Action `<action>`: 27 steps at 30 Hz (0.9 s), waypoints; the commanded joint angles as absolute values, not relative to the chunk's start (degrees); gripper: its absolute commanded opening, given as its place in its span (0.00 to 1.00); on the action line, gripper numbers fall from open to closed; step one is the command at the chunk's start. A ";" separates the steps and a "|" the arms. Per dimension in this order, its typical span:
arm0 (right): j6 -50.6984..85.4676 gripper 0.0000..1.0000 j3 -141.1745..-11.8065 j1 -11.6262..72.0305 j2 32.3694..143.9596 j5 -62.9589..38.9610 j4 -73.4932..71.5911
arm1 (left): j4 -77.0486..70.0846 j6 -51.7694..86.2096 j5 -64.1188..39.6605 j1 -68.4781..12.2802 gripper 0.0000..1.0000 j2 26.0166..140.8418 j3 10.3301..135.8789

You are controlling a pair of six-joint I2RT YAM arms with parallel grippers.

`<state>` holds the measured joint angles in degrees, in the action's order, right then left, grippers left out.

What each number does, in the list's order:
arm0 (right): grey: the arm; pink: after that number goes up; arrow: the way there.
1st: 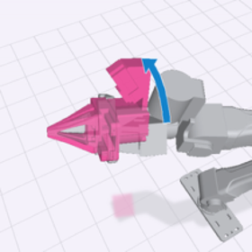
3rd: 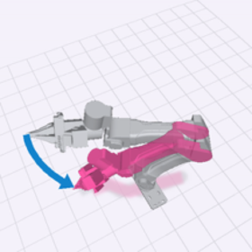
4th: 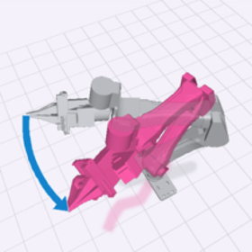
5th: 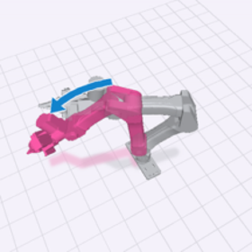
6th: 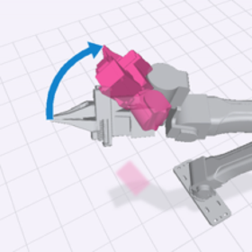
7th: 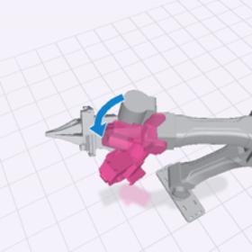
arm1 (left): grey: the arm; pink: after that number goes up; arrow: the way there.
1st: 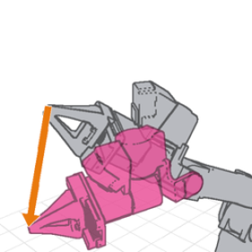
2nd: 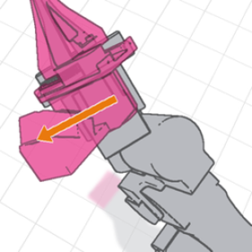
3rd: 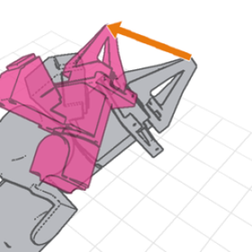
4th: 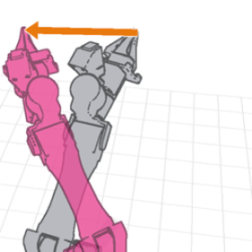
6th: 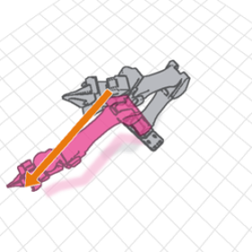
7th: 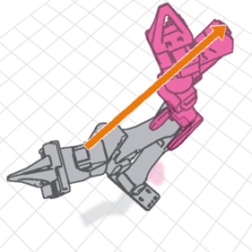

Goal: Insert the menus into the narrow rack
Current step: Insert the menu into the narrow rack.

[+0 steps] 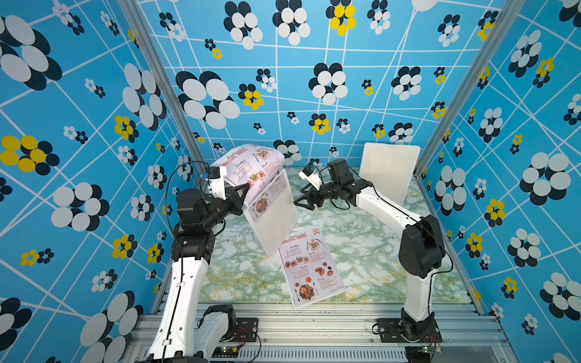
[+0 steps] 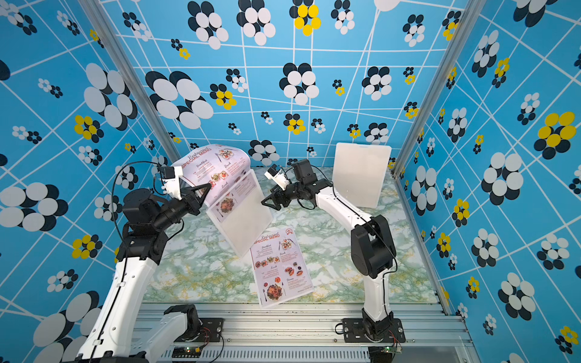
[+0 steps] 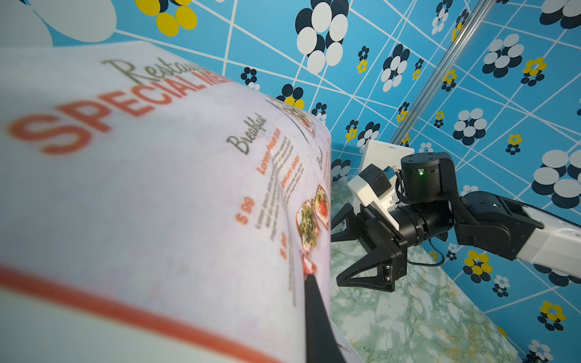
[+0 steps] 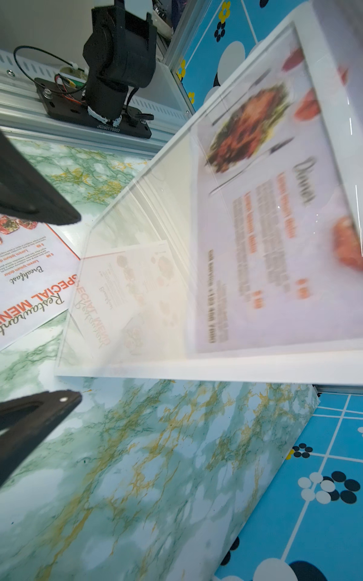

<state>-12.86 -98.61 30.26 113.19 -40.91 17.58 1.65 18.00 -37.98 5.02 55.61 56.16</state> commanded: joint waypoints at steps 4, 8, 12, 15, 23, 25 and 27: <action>-13.54 0.84 -97.55 30.59 110.81 -40.21 17.14 | 0.88 16.92 -36.92 5.02 0.00 56.87 57.61; -13.53 0.84 -97.56 30.59 111.00 -40.35 16.89 | 0.83 16.78 -36.61 4.90 0.00 56.65 57.28; -13.45 0.84 -98.04 30.59 111.42 -40.39 16.77 | 0.80 16.86 -36.06 4.02 0.00 55.87 56.34; -13.11 0.84 -98.33 30.61 111.67 -40.84 16.53 | 0.75 16.62 -35.61 3.48 0.00 55.14 55.51; -13.04 0.84 -97.83 30.67 111.45 -40.87 16.26 | 0.72 16.27 -34.45 3.16 0.00 53.71 53.16; -13.12 0.84 -97.65 30.67 111.45 -40.78 16.34 | 0.70 16.17 -34.09 3.03 0.00 53.36 52.57; -13.23 0.84 -97.56 30.63 111.36 -40.72 16.35 | 0.81 16.03 -33.66 3.07 0.00 53.26 51.99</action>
